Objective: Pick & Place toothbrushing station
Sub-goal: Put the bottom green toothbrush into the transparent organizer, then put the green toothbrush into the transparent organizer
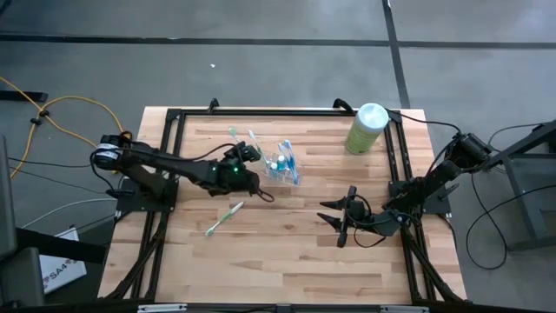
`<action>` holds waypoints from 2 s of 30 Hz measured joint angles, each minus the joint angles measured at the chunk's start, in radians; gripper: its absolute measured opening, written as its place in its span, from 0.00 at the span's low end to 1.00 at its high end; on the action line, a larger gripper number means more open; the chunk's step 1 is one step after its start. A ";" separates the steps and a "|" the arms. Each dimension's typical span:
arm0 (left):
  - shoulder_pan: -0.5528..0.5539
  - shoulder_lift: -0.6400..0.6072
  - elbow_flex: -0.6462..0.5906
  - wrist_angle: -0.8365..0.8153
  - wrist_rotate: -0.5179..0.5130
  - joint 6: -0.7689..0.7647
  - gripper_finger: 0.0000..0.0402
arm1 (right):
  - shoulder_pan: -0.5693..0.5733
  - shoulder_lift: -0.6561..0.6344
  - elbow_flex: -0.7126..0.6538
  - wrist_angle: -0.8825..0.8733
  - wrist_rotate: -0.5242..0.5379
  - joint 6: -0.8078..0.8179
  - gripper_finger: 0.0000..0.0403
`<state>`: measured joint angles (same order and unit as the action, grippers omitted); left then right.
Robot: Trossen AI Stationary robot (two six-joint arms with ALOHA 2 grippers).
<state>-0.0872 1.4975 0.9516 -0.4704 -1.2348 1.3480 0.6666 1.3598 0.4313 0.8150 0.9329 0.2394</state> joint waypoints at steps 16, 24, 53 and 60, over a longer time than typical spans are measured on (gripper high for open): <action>0.104 0.144 0.001 0.299 0.070 0.329 0.02 | 0.000 0.000 0.001 -0.049 0.002 0.029 0.37; 0.089 0.203 0.002 0.355 0.080 0.392 0.04 | 0.000 0.000 0.001 -0.052 0.002 0.030 0.37; -0.156 0.193 0.001 0.741 -0.085 0.221 0.22 | 0.000 0.000 0.000 -0.049 0.002 0.030 0.37; -0.281 0.193 0.001 0.749 -0.148 -0.037 0.22 | 0.000 0.000 0.000 -0.048 0.000 0.031 0.37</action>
<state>-0.3677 1.6904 0.9527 0.2784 -1.3826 1.3107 0.6669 1.3598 0.4309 0.7673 0.9333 0.2699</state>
